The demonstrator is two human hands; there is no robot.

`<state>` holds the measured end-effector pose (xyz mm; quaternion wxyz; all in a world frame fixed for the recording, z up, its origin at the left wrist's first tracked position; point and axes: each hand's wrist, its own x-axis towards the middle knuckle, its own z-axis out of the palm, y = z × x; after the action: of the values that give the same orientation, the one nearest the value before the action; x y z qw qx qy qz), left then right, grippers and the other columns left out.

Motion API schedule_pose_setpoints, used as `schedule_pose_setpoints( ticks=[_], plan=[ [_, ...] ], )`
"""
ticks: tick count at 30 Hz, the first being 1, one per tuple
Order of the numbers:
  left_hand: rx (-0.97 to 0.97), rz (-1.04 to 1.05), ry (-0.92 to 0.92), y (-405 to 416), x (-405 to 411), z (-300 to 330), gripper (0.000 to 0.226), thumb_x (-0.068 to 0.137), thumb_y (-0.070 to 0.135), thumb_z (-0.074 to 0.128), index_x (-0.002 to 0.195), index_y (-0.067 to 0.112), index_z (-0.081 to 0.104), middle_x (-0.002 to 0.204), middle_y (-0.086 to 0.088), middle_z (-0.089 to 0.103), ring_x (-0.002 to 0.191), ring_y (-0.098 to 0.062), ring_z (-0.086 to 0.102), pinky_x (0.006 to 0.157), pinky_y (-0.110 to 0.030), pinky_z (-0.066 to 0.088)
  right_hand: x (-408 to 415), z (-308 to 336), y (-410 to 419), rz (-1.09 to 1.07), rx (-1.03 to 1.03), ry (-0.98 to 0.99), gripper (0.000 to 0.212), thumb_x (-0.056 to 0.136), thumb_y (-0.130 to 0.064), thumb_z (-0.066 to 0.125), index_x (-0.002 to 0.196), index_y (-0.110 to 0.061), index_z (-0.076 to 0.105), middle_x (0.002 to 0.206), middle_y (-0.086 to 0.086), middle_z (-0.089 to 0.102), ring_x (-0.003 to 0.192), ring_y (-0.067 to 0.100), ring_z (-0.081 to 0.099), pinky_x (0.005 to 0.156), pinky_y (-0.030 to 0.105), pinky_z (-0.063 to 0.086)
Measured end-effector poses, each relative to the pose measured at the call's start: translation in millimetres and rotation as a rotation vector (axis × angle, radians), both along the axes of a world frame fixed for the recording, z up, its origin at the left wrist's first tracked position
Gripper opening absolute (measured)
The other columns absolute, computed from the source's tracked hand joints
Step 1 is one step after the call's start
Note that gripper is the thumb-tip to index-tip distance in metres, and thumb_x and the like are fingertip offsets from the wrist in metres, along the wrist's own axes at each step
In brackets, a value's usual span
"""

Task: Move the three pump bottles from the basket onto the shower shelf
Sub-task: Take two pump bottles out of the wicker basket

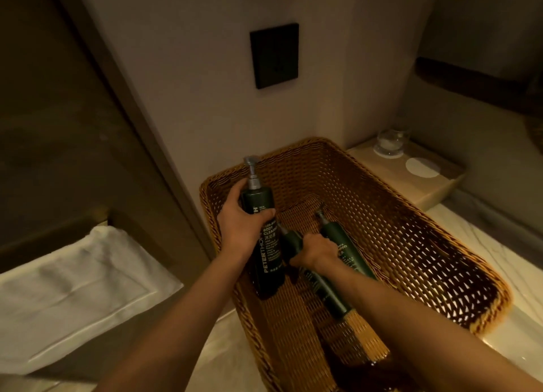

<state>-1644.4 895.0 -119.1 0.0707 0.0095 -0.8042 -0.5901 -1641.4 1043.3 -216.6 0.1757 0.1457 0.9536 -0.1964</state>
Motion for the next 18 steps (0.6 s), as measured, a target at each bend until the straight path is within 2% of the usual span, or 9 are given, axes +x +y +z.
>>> schedule_pose_setpoints(
  ticks=[2,4,8,12,14,16,18],
  plan=[
    [0.086,-0.013,-0.015,-2,5,12,0.074,0.062,0.005,0.083,0.125,0.027,0.051,0.097,0.016,0.057,0.090,-0.009,0.059,0.076,-0.028,0.050,-1,9,3,-0.013,-0.010,0.104,0.052,0.072,-0.045,0.073,0.111,-0.017,0.052,0.110,0.003,0.064,0.101,0.023,0.062,0.074,0.028,0.040],
    [0.171,-0.029,-0.007,-3,12,28,0.073,0.063,0.003,0.081,0.125,0.028,0.051,0.096,0.020,0.055,0.085,0.000,0.057,0.068,-0.021,0.048,1,27,7,-0.017,-0.028,0.217,0.057,0.076,-0.046,0.069,0.121,-0.019,0.047,0.111,0.004,0.065,0.102,0.024,0.062,0.079,0.032,0.045],
    [0.242,-0.060,0.078,-3,37,68,0.074,0.064,0.003,0.081,0.127,0.027,0.050,0.104,0.018,0.055,0.092,-0.001,0.057,0.071,-0.020,0.049,15,80,19,-0.052,-0.151,0.458,0.069,0.079,-0.044,0.067,0.136,-0.022,0.037,0.115,0.006,0.065,0.102,0.026,0.063,0.081,0.037,0.046],
    [0.320,-0.064,0.152,-18,72,113,0.078,0.065,0.007,0.081,0.130,0.034,0.047,0.114,0.017,0.053,0.095,-0.003,0.060,0.072,-0.026,0.055,42,143,18,0.004,-0.301,0.725,0.065,0.077,-0.044,0.069,0.133,-0.029,0.042,0.116,0.000,0.065,0.105,0.023,0.061,0.077,0.031,0.038],
    [0.309,-0.052,0.215,-32,95,134,0.078,0.066,0.010,0.081,0.131,0.036,0.047,0.121,0.013,0.054,0.093,0.000,0.061,0.066,-0.020,0.054,58,176,9,0.078,-0.381,0.808,0.060,0.075,-0.046,0.069,0.128,-0.031,0.045,0.114,-0.003,0.064,0.106,0.021,0.060,0.082,0.034,0.044],
    [0.281,-0.019,0.294,-49,122,155,0.075,0.066,0.011,0.081,0.129,0.037,0.049,0.117,0.017,0.055,0.089,0.013,0.060,0.059,-0.011,0.052,76,204,-6,0.162,-0.461,0.862,0.058,0.075,-0.046,0.069,0.126,-0.030,0.047,0.114,-0.004,0.064,0.104,0.018,0.060,0.087,0.043,0.050],
    [0.244,0.021,0.346,-68,147,170,0.068,0.065,0.013,0.081,0.118,0.044,0.053,0.106,0.024,0.059,0.087,0.018,0.058,0.060,-0.011,0.052,92,227,-24,0.224,-0.538,0.921,0.060,0.075,-0.044,0.070,0.129,-0.030,0.046,0.117,-0.005,0.063,0.103,0.014,0.059,0.086,0.042,0.051]
  ],
)
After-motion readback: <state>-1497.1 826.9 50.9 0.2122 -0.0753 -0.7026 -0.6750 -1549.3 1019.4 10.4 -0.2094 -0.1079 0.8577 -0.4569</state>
